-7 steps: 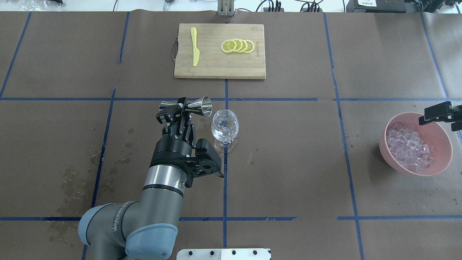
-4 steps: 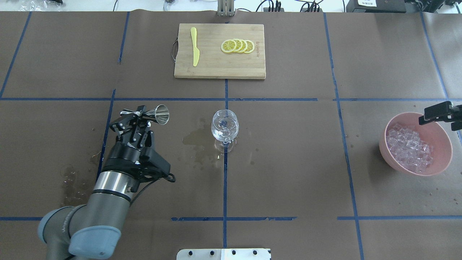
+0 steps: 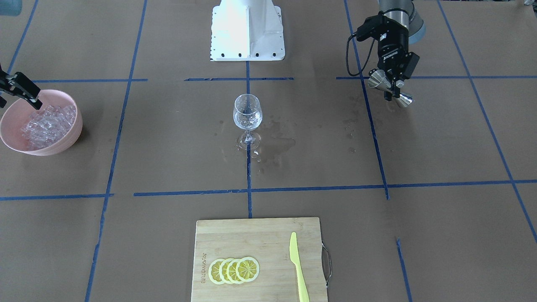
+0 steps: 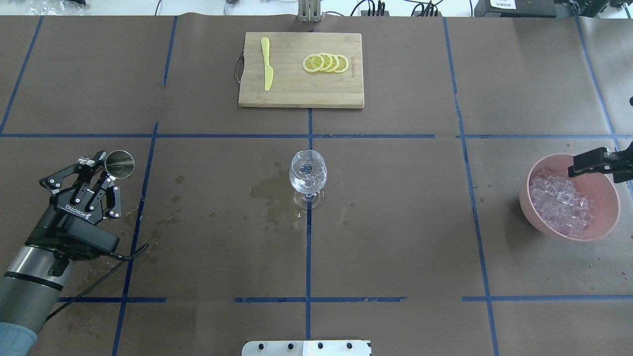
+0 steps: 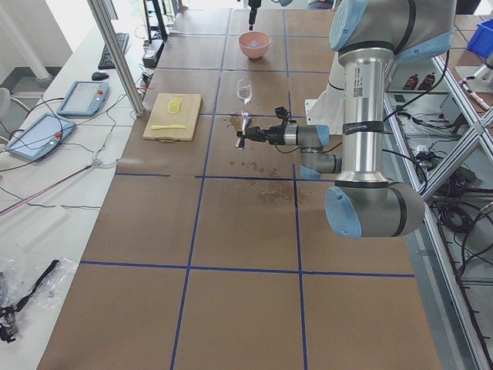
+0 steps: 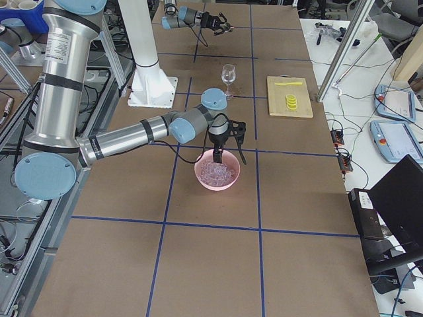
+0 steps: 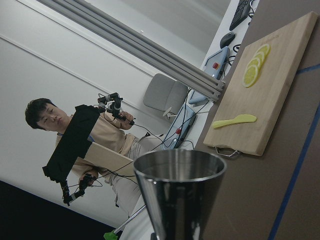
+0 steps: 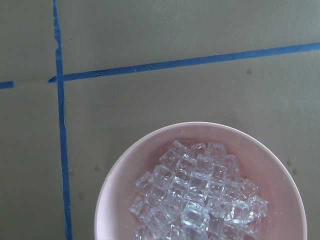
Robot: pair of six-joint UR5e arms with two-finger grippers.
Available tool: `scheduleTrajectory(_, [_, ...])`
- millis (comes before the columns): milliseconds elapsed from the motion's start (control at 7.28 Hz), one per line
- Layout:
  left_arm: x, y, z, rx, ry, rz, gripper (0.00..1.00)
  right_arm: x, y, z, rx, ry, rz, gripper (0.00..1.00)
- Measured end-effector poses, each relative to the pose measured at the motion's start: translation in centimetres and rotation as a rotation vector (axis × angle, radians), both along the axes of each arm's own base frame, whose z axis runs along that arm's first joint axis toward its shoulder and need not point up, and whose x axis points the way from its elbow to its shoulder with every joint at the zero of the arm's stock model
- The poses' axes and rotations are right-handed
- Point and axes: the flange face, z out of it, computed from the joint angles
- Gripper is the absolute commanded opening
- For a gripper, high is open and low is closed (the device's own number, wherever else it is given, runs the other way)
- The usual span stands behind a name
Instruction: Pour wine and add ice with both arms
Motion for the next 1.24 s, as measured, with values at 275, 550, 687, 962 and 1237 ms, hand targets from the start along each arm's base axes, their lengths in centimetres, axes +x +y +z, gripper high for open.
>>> scheduleTrajectory(275, [-1.3, 0.2, 1.0, 0.008, 0.052, 0.001, 0.0, -1.2, 0.2, 3.4, 0.038, 0.003, -0.005, 1.0])
scheduleTrajectory(550, [-2.2, 0.3, 2.3, 0.008, 0.158, 0.001, 0.0, -3.5, 0.9, 5.2, 0.06, 0.032, -0.011, 0.99])
scheduleTrajectory(687, [-2.5, 0.4, 2.8, -0.001, 0.209, 0.003, 0.0, -4.5, 1.2, 5.7, 0.063, 0.049, -0.015, 0.95])
scheduleTrajectory(962, [-2.8, 0.4, 3.1, -0.008, 0.237, 0.003, 0.0, -5.4, 1.6, 6.5, 0.053, 0.064, -0.021, 0.61])
scheduleTrajectory(1237, [-2.9, 0.4, 3.3, -0.009, 0.239, 0.003, 0.0, -5.6, 1.7, 6.7, 0.046, 0.066, -0.026, 0.3])
